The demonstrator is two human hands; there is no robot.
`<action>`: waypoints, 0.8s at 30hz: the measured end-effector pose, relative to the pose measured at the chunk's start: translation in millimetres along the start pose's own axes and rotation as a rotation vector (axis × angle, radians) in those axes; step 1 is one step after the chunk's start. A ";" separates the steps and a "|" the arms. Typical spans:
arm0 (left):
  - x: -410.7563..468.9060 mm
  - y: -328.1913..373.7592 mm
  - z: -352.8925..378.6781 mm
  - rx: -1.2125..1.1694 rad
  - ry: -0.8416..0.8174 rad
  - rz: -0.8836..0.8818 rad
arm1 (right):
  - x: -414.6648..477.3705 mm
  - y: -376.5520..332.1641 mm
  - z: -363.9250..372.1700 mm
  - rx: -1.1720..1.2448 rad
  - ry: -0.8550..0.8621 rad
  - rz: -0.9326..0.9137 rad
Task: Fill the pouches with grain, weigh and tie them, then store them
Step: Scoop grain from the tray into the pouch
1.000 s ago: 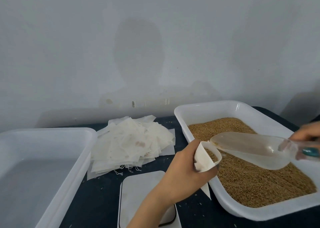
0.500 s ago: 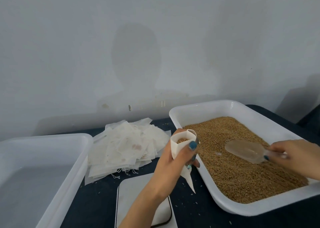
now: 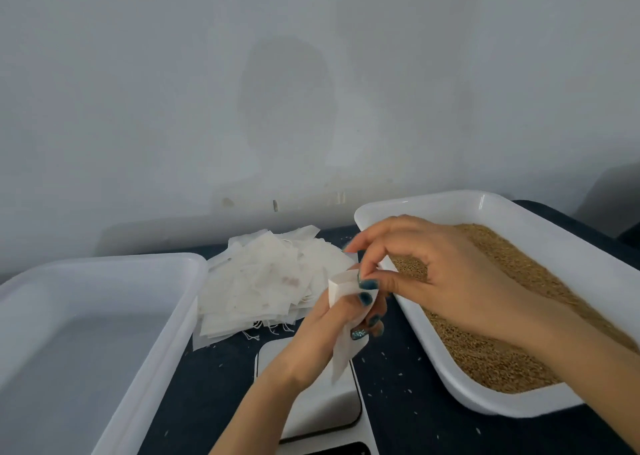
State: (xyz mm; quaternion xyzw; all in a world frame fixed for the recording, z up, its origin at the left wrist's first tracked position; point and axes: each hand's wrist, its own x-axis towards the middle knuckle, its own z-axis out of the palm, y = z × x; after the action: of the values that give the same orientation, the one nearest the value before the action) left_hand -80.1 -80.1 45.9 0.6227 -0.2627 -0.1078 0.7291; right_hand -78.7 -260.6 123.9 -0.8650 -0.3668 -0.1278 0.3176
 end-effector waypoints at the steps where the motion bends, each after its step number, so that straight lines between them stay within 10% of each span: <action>1: -2.5 1.2 -3.2 0.002 0.000 -0.013 | 5.0 -0.1 3.6 0.005 -0.013 -0.003; 16: -23.7 5.2 -37.1 -0.115 -0.118 -0.109 | 23.0 0.8 39.5 -0.028 -0.091 0.064; 24: -44.7 1.3 -63.4 0.367 0.306 0.015 | 31.5 0.8 56.4 -0.048 -0.043 0.083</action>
State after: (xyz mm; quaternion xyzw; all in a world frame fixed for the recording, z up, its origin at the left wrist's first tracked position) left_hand -85.0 -4.2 30.6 0.7519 -0.1690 0.0429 0.6358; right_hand -56.9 -207.3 94.7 -0.8895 -0.3339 -0.1047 0.2939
